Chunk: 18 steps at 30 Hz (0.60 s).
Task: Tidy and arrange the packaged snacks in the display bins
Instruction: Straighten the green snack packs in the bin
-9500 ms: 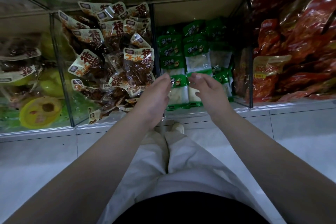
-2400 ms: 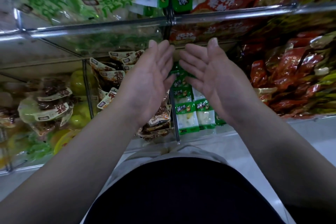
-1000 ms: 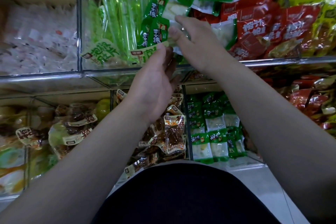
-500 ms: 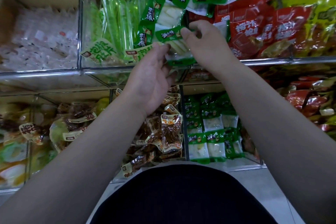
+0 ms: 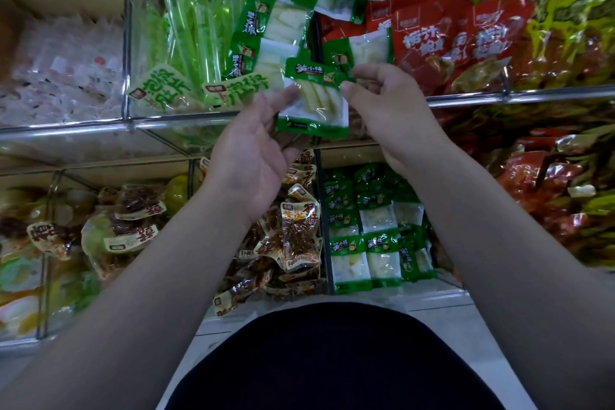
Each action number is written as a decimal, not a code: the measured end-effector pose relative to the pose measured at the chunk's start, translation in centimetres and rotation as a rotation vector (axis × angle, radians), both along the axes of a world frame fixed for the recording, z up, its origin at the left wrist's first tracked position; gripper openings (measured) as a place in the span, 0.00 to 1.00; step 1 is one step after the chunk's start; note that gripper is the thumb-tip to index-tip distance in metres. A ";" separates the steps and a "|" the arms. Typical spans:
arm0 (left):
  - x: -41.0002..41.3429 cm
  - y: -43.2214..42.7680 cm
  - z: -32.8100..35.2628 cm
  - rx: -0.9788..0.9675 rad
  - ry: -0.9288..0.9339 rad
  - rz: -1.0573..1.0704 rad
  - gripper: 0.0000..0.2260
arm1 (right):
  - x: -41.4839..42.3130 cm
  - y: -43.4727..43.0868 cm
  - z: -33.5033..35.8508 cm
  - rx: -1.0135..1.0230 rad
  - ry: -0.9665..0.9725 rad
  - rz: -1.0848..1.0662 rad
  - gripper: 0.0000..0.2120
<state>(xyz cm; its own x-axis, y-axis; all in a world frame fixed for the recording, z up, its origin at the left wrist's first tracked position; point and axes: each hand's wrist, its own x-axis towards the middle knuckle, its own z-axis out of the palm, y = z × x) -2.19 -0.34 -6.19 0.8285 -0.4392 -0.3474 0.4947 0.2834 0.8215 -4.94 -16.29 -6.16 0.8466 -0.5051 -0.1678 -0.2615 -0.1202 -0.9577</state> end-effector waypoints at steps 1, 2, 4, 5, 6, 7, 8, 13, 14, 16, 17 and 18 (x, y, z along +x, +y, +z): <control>-0.3 0.0 0.0 -0.012 0.008 0.002 0.21 | -0.3 0.0 -0.2 0.033 -0.002 -0.011 0.15; -0.6 -0.1 0.0 -0.020 0.014 0.001 0.21 | -0.6 0.0 -0.3 0.070 -0.002 -0.022 0.16; -1.1 -0.2 -0.1 -0.011 0.011 -0.013 0.21 | -1.1 -0.1 -0.8 0.142 0.017 -0.033 0.19; -1.4 -0.3 -0.2 -0.001 0.005 -0.022 0.21 | -1.4 -0.1 -1.0 0.162 0.026 -0.025 0.18; -1.6 -0.4 -0.2 0.011 -0.001 -0.030 0.21 | -1.7 -0.1 -1.1 0.171 0.035 -0.011 0.18; -1.9 -0.5 -0.3 0.026 -0.005 -0.033 0.20 | -2.0 -0.1 -1.5 0.164 0.040 -0.006 0.21; -2.2 -0.5 -0.4 0.046 -0.007 -0.031 0.20 | -2.3 -0.2 -1.7 0.147 0.043 -0.004 0.24; -2.8 -1.2 -1.1 0.096 0.022 0.008 0.17 | -4.2 -0.8 -3.4 0.076 0.082 0.044 0.22; -2.9 -1.4 -1.2 0.095 0.029 0.013 0.16 | -4.6 -1.0 -3.6 0.064 0.092 0.057 0.21; -3.1 -1.9 -1.5 0.101 0.040 0.017 0.13 | -5.4 -1.4 -3.9 0.043 0.116 0.073 0.18; -3.3 -2.1 -1.6 0.109 0.043 0.012 0.12 | -5.8 -1.6 -4.1 0.046 0.128 0.080 0.14; -3.4 -2.2 -1.9 0.118 0.047 0.005 0.11 | -6.3 -1.7 -4.3 0.055 0.139 0.087 0.10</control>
<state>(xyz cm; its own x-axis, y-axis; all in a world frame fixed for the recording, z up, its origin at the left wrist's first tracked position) -5.63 -2.57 -8.07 0.8124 -0.3885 -0.4349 0.5320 0.1884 0.8255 -11.19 -18.00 -10.44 0.8534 -0.4178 -0.3116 -0.3826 -0.0963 -0.9189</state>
